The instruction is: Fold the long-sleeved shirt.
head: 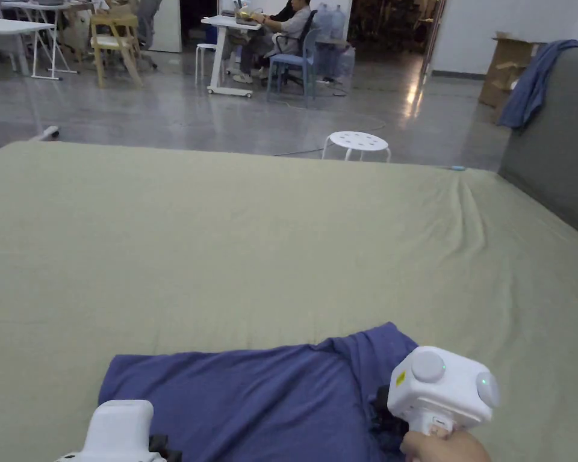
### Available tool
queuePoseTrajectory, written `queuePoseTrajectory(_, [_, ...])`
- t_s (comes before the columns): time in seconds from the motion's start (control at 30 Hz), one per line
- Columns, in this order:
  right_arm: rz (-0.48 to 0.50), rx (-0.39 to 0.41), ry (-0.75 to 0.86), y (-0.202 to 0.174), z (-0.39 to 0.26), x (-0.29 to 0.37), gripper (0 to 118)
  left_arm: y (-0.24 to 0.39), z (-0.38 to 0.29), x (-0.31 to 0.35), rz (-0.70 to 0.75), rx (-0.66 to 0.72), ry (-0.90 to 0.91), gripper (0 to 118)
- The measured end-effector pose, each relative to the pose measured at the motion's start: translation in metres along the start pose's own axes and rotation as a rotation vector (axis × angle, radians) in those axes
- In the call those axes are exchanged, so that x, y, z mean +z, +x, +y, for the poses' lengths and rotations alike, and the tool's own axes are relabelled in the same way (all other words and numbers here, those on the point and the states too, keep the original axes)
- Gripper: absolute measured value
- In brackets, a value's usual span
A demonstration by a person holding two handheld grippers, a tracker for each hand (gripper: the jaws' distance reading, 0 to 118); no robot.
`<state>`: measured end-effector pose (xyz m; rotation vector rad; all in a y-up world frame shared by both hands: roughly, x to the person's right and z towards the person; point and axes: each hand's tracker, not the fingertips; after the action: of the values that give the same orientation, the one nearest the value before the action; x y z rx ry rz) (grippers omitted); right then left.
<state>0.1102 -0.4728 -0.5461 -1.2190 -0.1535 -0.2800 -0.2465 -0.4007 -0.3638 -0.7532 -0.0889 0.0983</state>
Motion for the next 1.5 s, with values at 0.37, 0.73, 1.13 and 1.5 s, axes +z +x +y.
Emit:
queuePoseTrajectory(0.37, [0.16, -0.002, 0.164, 0.044, -0.066, 0.126, 52, 0.002, -0.003, -0.002, 0.04, -0.014, -0.032, 0])
queuePoseTrajectory(0.73, [0.105, 0.252, 0.258, 0.035, -0.11, 0.177, 0, -0.018, 0.032, 0.02, -0.015, 0.112, -0.042, 0])
queuePoseTrajectory(1.13, [0.115, 0.181, 0.158, 0.056, -0.099, 0.139, 0, -0.118, 0.137, -0.238, 0.178, 0.076, -0.317, 69])
queuePoseTrajectory(1.5, [0.052, 0.257, 0.074, 0.038, 0.066, 0.073, 110, -0.073, 0.141, -0.231, 0.114, -0.118, -0.353, 3])
